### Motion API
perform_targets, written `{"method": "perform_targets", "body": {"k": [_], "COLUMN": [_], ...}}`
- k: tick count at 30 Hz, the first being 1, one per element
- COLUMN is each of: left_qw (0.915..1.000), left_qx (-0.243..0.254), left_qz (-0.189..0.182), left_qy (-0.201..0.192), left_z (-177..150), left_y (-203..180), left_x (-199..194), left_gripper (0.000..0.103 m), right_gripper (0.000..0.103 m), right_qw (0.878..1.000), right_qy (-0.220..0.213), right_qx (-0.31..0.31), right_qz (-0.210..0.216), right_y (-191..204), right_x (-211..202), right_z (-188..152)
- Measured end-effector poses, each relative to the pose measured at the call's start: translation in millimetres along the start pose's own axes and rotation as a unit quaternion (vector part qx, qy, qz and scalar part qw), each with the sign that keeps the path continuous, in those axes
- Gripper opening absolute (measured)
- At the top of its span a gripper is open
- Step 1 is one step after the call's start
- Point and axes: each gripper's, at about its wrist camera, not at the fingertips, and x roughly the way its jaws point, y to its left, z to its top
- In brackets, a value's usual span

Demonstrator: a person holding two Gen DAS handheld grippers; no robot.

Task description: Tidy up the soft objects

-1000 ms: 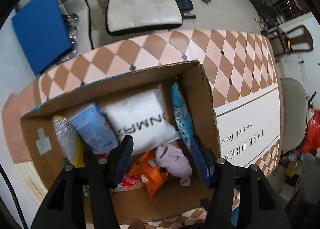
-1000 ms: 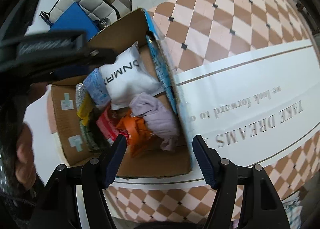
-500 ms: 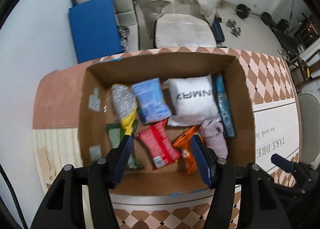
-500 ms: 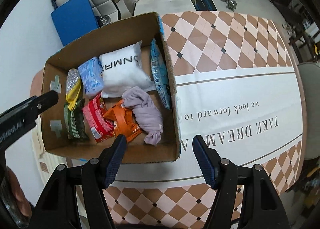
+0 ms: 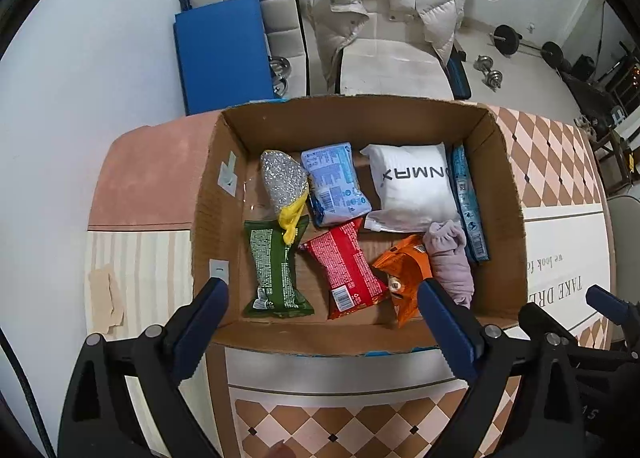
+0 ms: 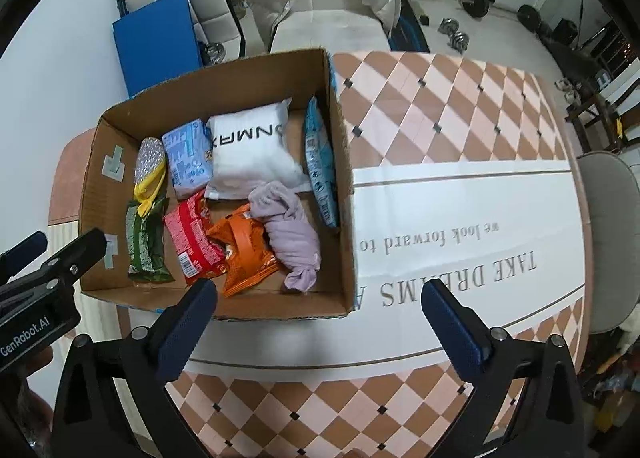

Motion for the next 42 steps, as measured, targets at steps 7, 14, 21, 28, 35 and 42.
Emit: {"method": "perform_targets", "body": {"k": [7,14,21,28,35,42], "left_qw": [0.9996,0.9968,0.9944,0.9921,0.9904,0.9905], "left_qx": [-0.002,0.001,0.009,-0.004,-0.015,-0.018], "left_qz": [0.000,-0.009,-0.011,-0.021,-0.017,-0.030], "left_qy": [-0.030,-0.079,-0.105,-0.124,-0.137,-0.133], "left_z": [-10.4,-32.6,-54.4,-69.3,-82.0,-90.5], "left_y": [-4.3,-11.1,-16.8,-10.2,-0.8,-3.7], "left_x": [-39.6,-115.8,-171.6,-209.5,-233.8,-236.5], "left_gripper": [0.097,0.097,0.097,0.097,0.097,0.097], "right_gripper": [0.103,0.103,0.103,0.103,0.103,0.103], "right_qw": [1.000,0.996,0.990,0.984,0.981,0.979], "right_qy": [-0.025,-0.080,-0.135,-0.170,-0.180,-0.195], "right_qx": [-0.011,-0.023,-0.041,-0.057,-0.062,-0.062], "right_qz": [-0.006,0.015,0.021,0.021,0.028,0.019], "right_y": [-2.9,-11.7,-14.2,-14.3,-17.0,-18.9], "right_x": [-32.2,-111.8,-188.6,-238.1,-260.3,-271.1], "right_z": [-8.7,-33.1,-61.0,-83.6,-102.4,-109.5]}}
